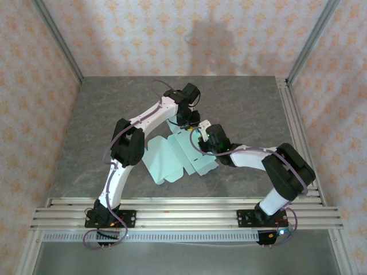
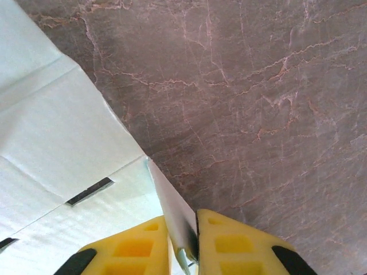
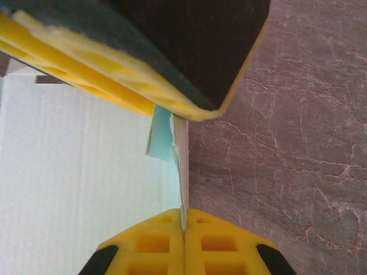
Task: Fold the paper box
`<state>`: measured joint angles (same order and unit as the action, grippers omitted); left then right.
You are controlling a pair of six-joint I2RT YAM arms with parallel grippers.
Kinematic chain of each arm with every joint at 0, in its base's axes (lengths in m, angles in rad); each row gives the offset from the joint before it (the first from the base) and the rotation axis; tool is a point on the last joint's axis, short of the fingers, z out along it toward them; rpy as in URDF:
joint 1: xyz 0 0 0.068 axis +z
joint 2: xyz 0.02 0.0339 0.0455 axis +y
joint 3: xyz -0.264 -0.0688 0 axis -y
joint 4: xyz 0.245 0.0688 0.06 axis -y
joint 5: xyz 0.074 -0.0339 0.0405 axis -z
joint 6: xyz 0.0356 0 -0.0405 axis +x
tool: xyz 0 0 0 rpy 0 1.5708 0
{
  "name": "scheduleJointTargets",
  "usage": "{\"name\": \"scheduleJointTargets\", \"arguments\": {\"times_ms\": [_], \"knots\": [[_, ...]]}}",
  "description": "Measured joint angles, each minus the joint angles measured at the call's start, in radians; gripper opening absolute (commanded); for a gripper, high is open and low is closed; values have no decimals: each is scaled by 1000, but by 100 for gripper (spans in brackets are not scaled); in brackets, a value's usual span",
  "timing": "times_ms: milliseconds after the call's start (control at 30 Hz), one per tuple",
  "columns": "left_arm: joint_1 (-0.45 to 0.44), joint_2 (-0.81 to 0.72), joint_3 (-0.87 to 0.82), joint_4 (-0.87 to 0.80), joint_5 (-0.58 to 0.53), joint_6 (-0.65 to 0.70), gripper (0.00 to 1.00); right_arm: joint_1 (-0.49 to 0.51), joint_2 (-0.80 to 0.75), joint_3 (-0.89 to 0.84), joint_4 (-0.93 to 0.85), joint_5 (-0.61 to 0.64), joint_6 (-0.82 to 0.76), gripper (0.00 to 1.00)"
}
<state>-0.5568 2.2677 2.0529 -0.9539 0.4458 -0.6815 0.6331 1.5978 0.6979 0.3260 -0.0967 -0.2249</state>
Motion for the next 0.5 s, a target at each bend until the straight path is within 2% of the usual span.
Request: {"name": "scheduleJointTargets", "arguments": {"times_ms": [100,233,267,333,367,433,500], "knots": [[0,0,0,0,0,-1,11,0,0,0,-2,0,0,0],[0,0,0,0,1,-3,11,0,0,0,-4,0,0,0],[0,0,0,1,1,-3,13,0,0,1,-4,0,0,0],[0,0,0,0,0,-5,27,0,0,2,-4,0,0,0],[0,0,0,0,0,-7,31,0,0,2,-4,0,0,0],[0,0,0,0,0,-4,31,0,0,2,-5,1,0,0],[0,0,0,0,0,-2,24,0,0,2,-5,2,0,0]]}}
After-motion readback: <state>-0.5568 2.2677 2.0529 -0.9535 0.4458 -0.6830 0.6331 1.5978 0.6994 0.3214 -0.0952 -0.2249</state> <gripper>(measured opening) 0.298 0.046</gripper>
